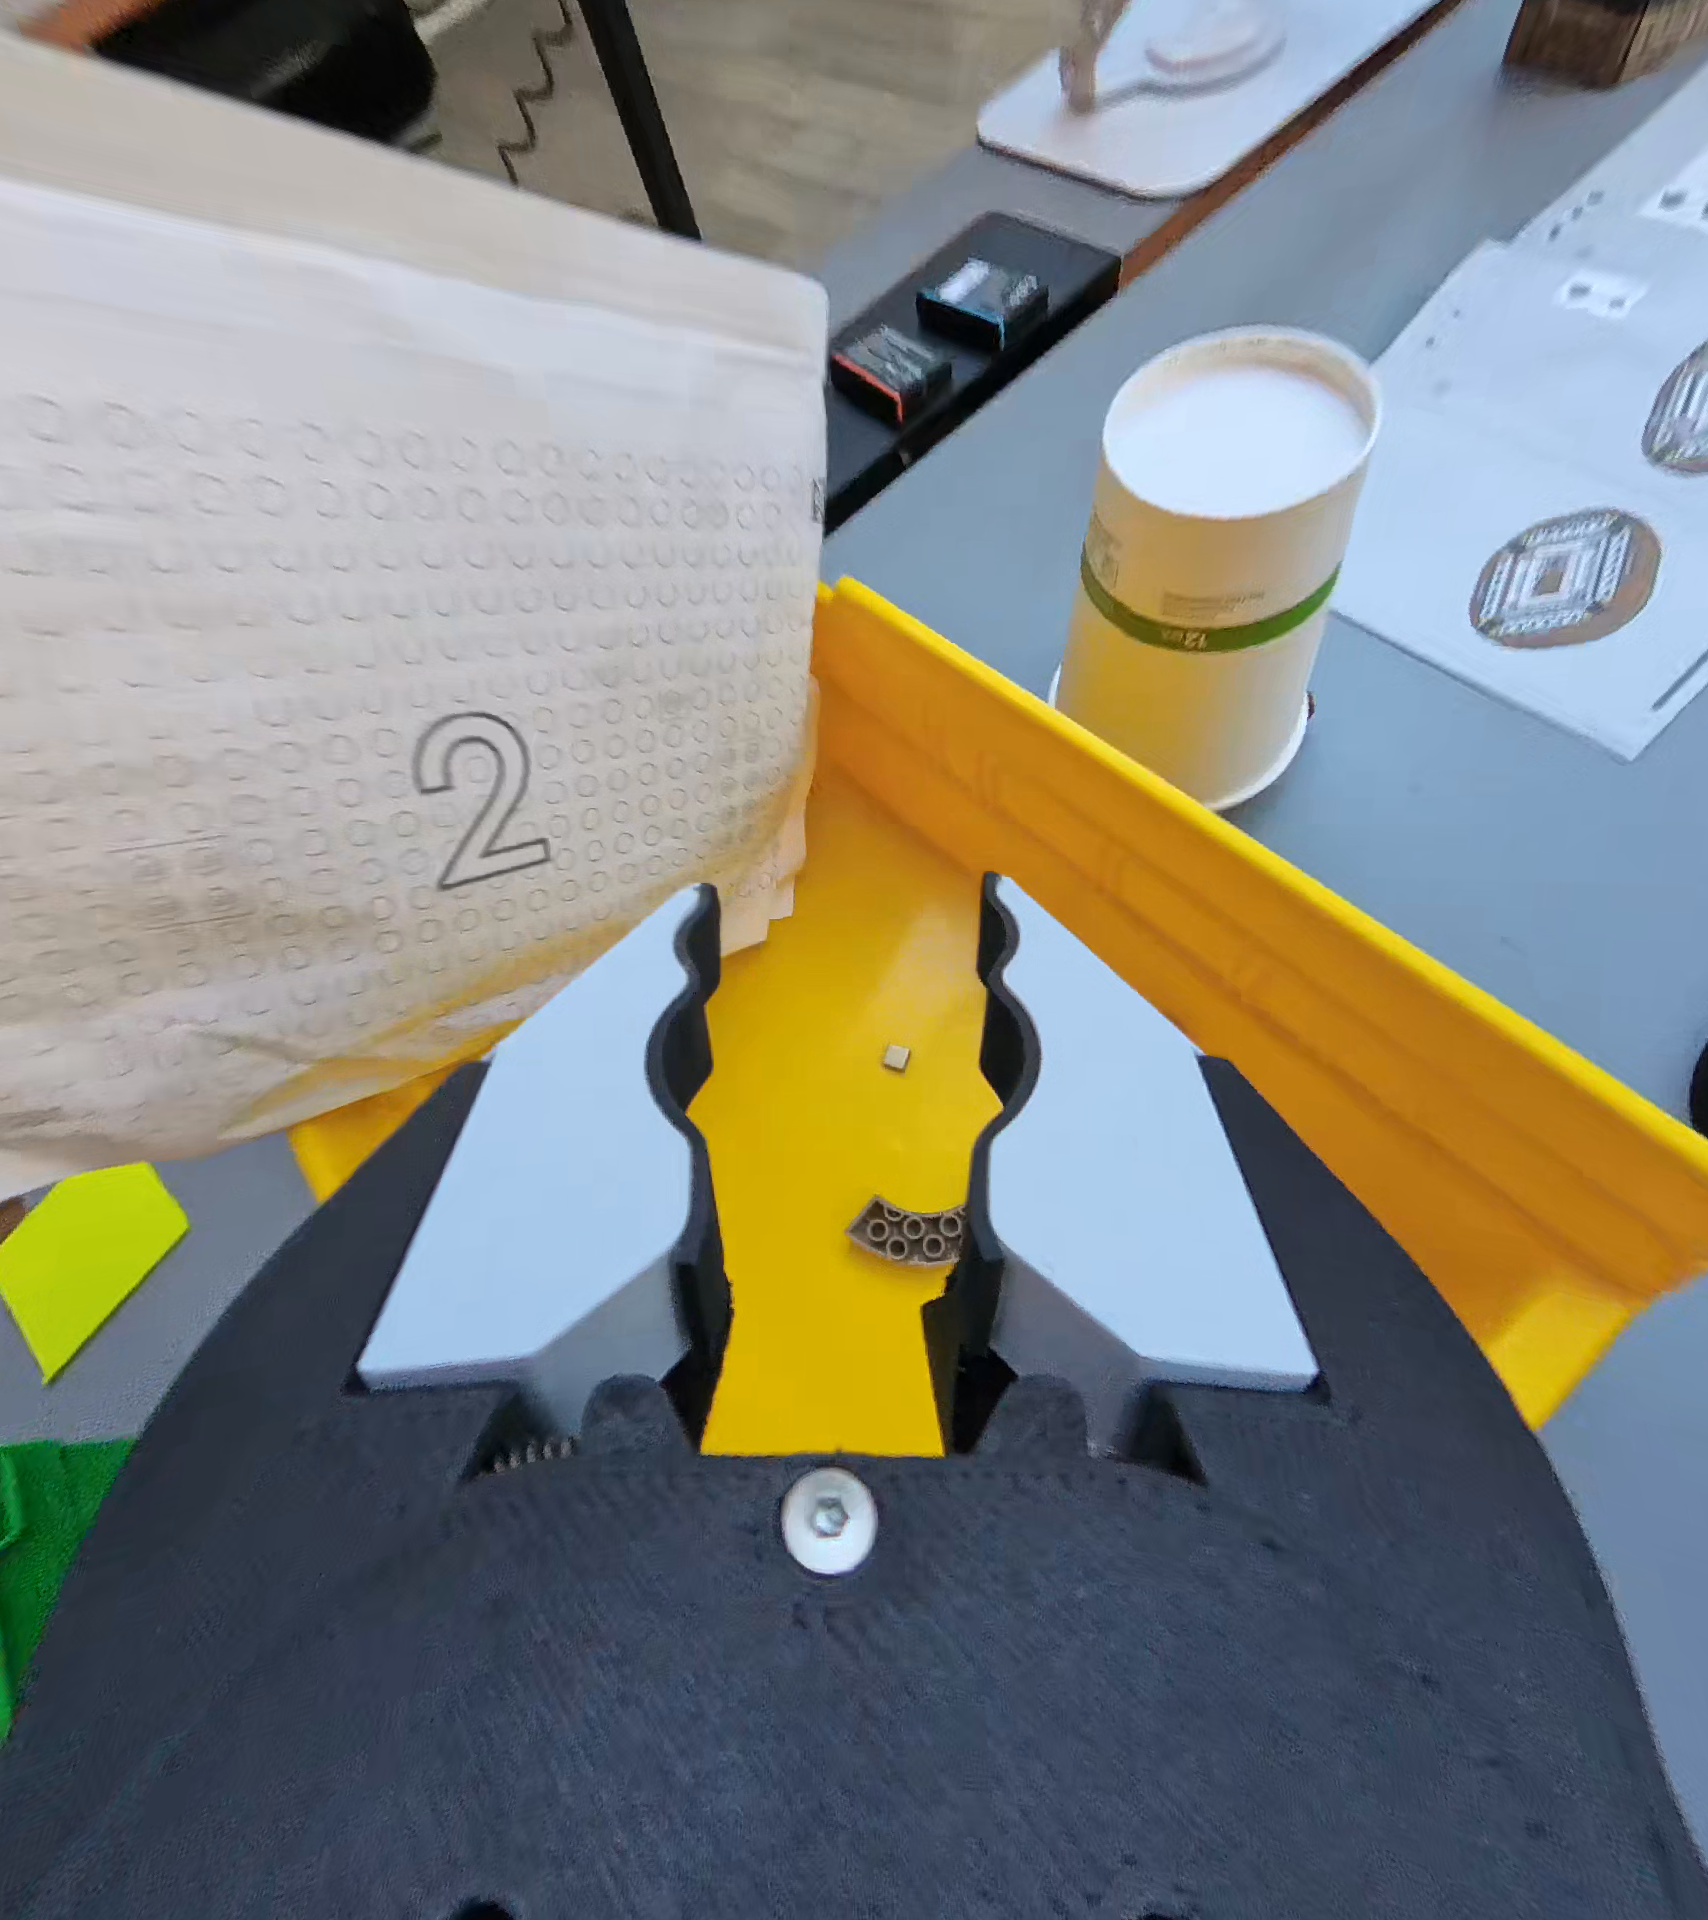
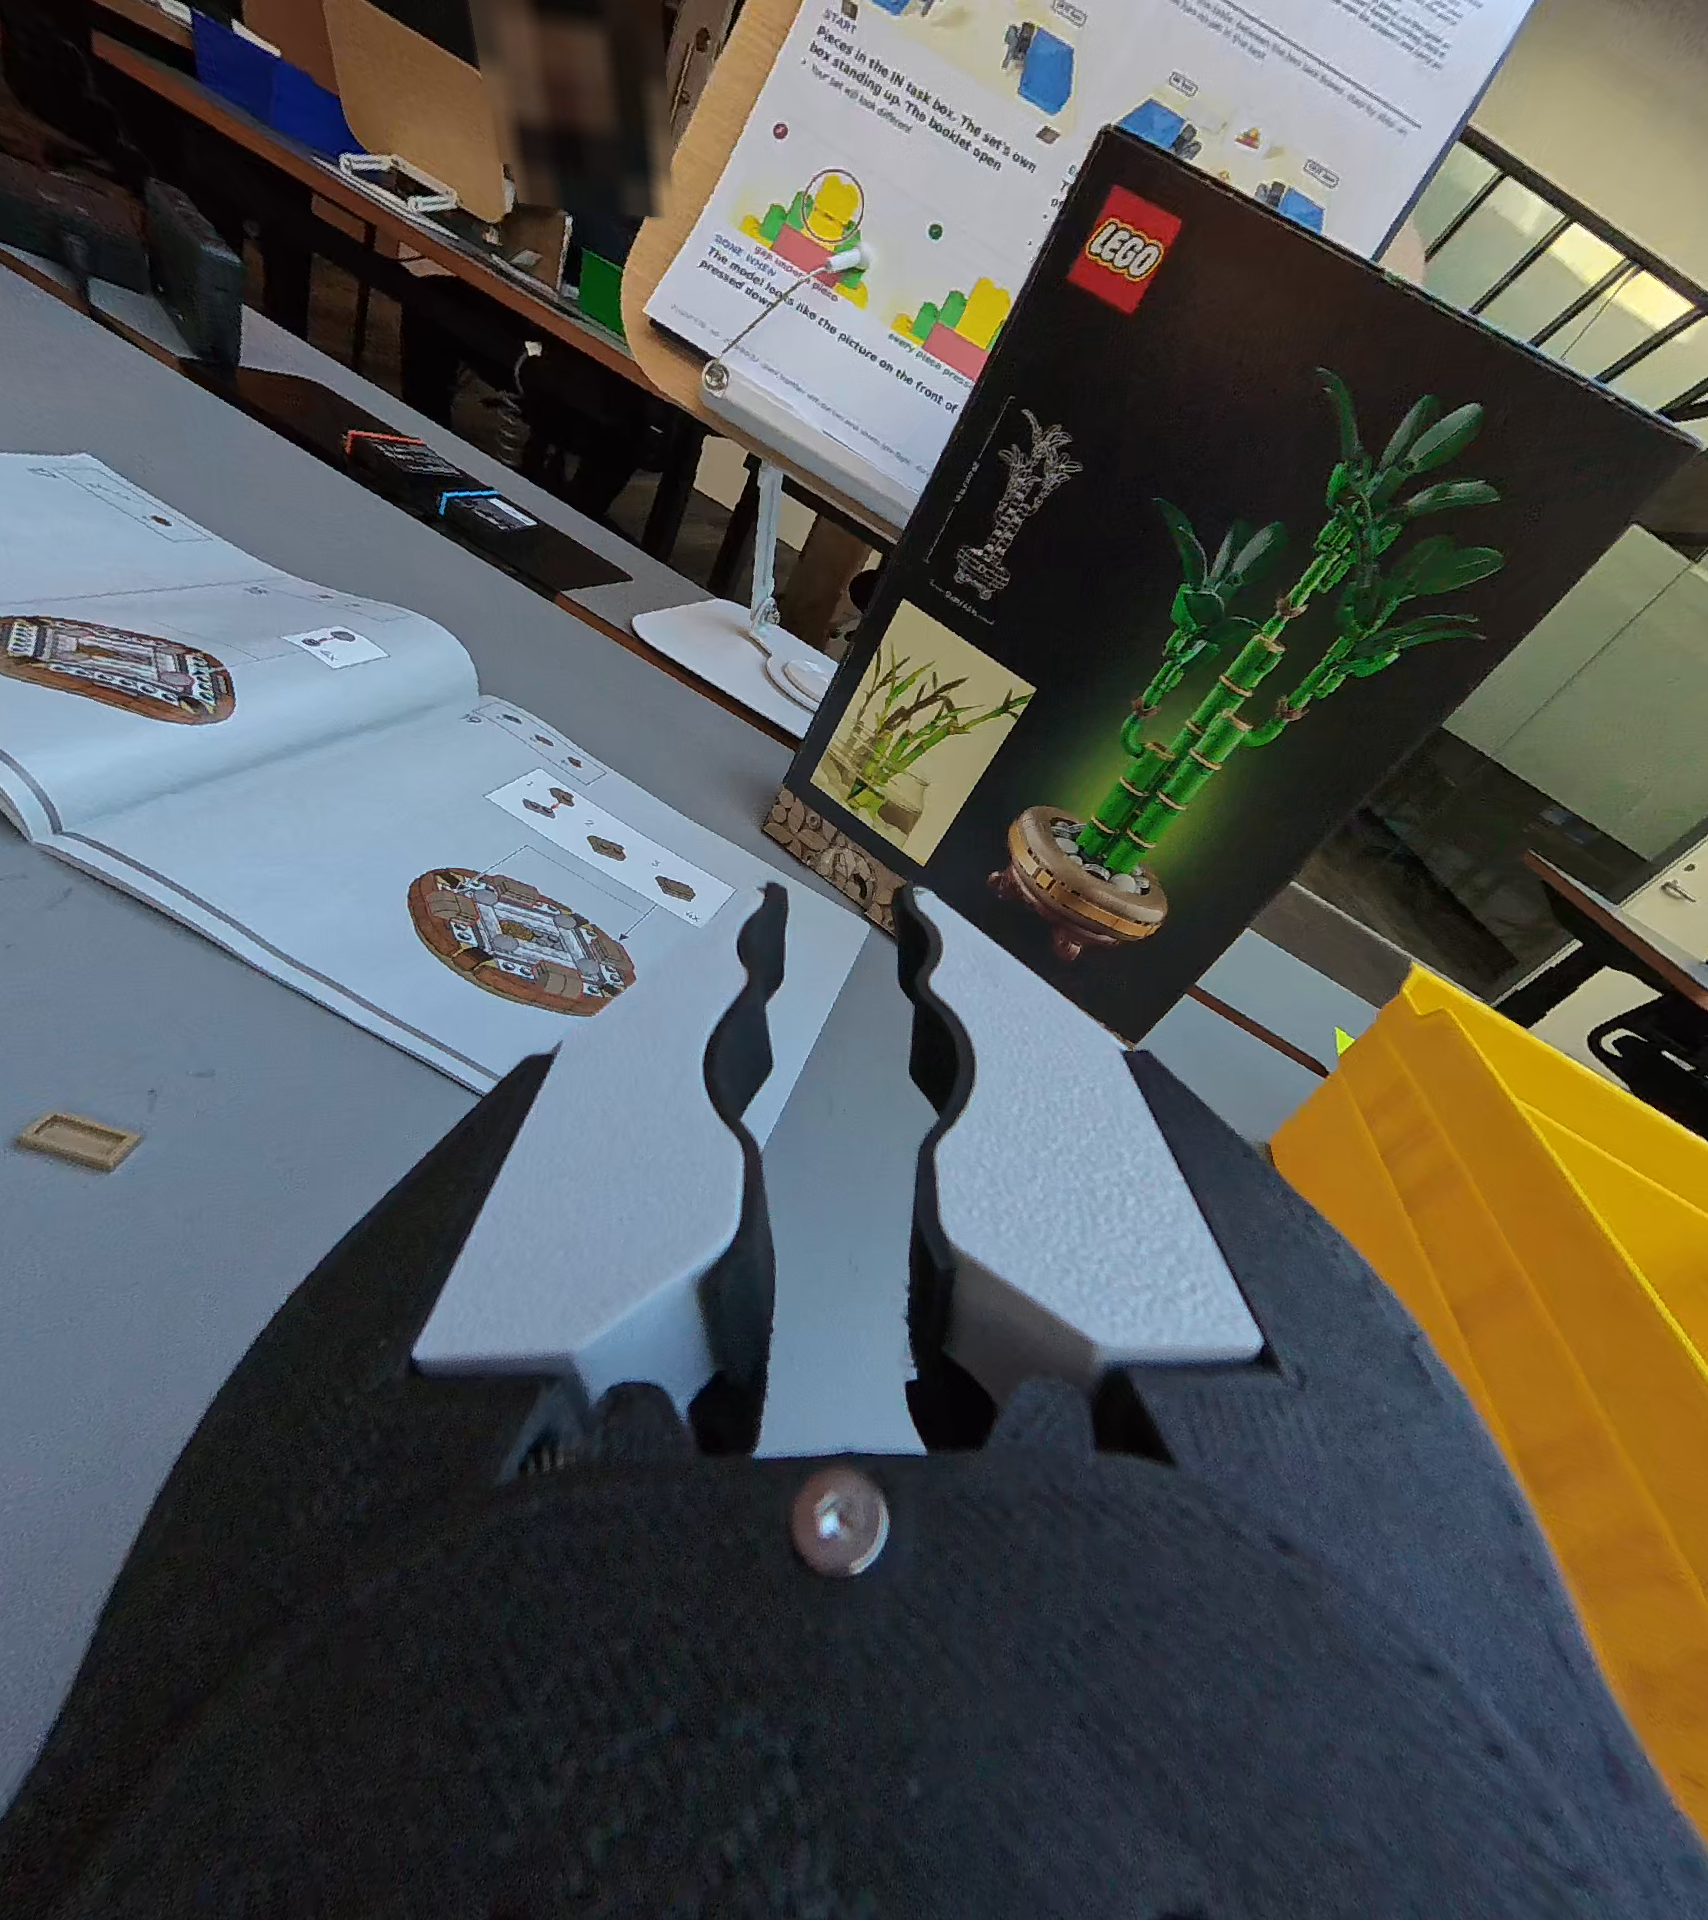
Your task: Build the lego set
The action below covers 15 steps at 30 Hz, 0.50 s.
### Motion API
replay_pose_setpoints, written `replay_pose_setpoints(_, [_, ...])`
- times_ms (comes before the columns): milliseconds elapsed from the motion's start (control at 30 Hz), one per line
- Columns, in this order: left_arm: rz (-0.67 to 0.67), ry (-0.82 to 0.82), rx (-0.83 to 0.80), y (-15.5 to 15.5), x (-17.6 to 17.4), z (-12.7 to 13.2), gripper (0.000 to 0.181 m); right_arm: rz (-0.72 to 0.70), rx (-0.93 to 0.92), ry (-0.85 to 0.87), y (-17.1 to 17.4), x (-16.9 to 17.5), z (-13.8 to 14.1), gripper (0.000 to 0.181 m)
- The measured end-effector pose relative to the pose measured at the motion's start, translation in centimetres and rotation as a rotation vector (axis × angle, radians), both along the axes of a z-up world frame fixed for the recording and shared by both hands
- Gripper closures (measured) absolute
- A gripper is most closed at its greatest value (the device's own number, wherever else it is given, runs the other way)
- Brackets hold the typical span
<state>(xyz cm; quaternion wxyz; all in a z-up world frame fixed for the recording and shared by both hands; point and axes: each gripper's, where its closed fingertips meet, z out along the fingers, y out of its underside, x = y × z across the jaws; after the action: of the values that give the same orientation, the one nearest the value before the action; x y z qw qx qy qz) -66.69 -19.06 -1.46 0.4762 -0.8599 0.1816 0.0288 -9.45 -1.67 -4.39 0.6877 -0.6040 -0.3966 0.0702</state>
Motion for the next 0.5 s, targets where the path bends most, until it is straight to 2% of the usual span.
replay_pose_setpoints(133, [-0.070,-0.033,-0.157,2.2,1.4,-5.7,0.139,-0.006,0.000,-0.034,0.1,-0.2,-0.4,0.162])
replay_pose_setpoints(233, [-0.149,-0.093,-0.289,2.3,2.9,-9.3,0.143,-0.004,0.000,-0.059,0.0,-0.5,-0.7,0.162])
replay_pose_setpoints(400, [-0.191,-0.074,-0.332,2.8,3.6,-11.7,0.150,0.001,0.000,-0.064,0.0,-0.6,-0.8,0.162])
replay_pose_setpoints(500, [-0.170,-0.035,-0.377,2.7,3.1,-13.1,0.152,0.005,-0.002,-0.052,0.0,-0.6,-0.7,0.162])
